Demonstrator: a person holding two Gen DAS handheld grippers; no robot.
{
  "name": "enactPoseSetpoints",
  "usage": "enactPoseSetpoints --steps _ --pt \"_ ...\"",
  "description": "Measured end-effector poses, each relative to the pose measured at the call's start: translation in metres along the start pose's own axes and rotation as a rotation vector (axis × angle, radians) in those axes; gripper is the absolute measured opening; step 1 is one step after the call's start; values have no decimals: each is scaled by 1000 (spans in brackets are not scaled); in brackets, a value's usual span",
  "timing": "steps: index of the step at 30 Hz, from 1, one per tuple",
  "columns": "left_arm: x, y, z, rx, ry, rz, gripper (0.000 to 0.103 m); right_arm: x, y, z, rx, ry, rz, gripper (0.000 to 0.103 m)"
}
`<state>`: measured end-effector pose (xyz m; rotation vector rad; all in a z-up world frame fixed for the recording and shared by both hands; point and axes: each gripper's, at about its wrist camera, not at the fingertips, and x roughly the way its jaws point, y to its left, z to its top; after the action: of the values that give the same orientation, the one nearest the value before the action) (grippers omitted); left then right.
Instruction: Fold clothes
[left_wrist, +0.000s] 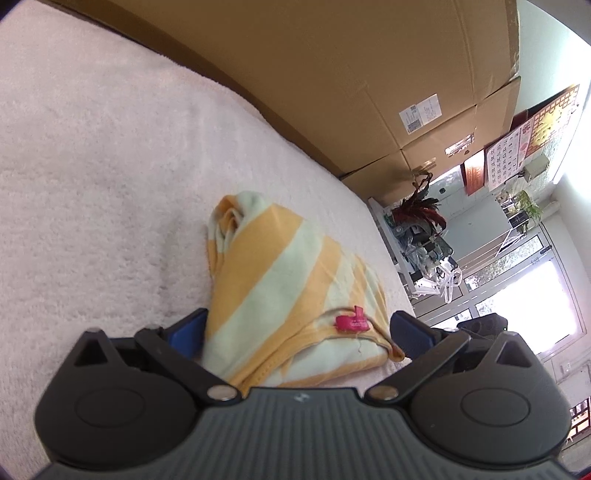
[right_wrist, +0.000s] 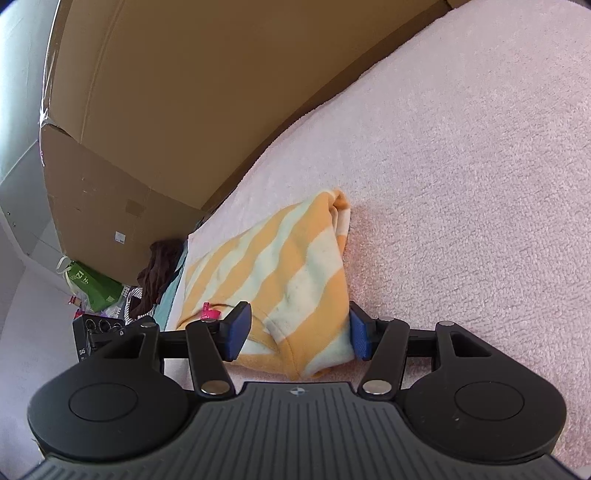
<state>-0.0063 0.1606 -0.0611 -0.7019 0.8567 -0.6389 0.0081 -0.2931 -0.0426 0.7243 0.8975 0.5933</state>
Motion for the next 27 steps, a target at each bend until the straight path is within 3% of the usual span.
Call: enactPoseSetpoints --steps 10,21,27 --pt "8 -3 6 10 12 3 102 2 -2 4 -7 4 19 57" --pt "21 -1 18 38 109 -54 102 11 -2 15 -15 51 46 57" --pt "27 3 29 -7 155 -75 102 12 -5 21 -22 66 78 58"
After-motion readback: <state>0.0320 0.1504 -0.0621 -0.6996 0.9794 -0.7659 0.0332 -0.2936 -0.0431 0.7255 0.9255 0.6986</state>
